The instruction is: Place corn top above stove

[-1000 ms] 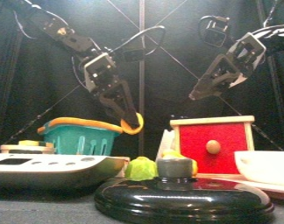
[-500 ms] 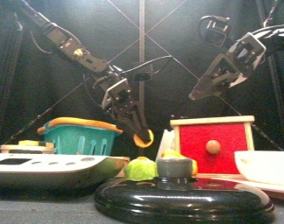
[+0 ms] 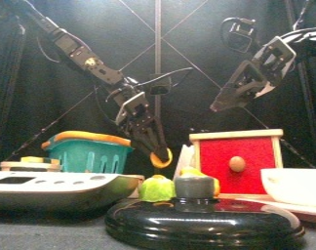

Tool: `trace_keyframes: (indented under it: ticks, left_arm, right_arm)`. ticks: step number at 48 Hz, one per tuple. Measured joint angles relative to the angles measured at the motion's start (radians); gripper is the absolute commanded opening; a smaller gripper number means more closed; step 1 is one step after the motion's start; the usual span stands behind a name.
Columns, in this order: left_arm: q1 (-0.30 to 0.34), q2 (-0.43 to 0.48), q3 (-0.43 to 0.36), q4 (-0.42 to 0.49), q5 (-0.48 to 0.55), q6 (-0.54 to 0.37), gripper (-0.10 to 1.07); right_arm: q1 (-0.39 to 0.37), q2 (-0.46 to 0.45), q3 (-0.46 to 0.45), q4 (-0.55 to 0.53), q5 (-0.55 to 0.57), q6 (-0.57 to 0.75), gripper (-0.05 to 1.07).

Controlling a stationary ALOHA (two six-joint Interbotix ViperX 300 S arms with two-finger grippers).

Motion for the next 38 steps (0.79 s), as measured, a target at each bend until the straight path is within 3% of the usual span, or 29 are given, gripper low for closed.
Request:
trace_keyframes:
  ticks: [38]
  left_arm:
    - [-0.006, 0.000, -0.008, -0.002, -0.023, 0.000, 0.89]
  right_arm:
    - [0.000, 0.000, 0.000, 0.000, 0.000, 0.000, 0.80]
